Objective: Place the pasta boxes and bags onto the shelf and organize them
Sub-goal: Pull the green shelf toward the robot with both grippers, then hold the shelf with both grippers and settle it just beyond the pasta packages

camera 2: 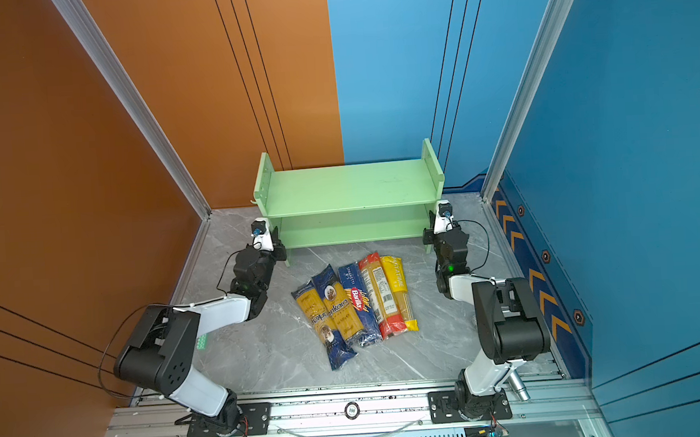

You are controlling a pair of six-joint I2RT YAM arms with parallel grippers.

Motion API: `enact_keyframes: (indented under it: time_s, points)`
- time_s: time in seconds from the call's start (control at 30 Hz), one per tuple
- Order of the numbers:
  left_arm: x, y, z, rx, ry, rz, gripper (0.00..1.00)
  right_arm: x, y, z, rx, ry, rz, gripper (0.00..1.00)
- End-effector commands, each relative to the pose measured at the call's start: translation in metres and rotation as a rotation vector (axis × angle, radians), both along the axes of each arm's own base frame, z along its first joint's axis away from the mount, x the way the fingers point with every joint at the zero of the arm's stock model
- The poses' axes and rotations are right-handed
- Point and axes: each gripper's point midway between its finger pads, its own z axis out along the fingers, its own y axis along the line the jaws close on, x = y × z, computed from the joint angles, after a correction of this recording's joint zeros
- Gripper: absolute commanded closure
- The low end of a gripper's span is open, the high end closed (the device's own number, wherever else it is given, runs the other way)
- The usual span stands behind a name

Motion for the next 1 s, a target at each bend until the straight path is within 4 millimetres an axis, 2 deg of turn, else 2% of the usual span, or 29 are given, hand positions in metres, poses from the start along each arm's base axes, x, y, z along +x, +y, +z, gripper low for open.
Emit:
enact_keyframes:
  time_s: [0.0, 0.57, 0.97]
  points:
    - [-0.014, -0.037, 0.028, 0.015, -0.105, -0.184, 1.00, -0.015, 0.059, 0.031, -0.108, -0.116, 0.196, 1.00]
    - [-0.005, -0.033, 0.018, 0.002, -0.090, -0.186, 1.00, -0.012, 0.062, 0.020, -0.100, -0.108, 0.177, 1.00]
    - [0.011, -0.035, 0.008, -0.040, -0.090, -0.203, 1.00, 0.003, 0.059, 0.009, -0.095, -0.103, 0.169, 1.00]
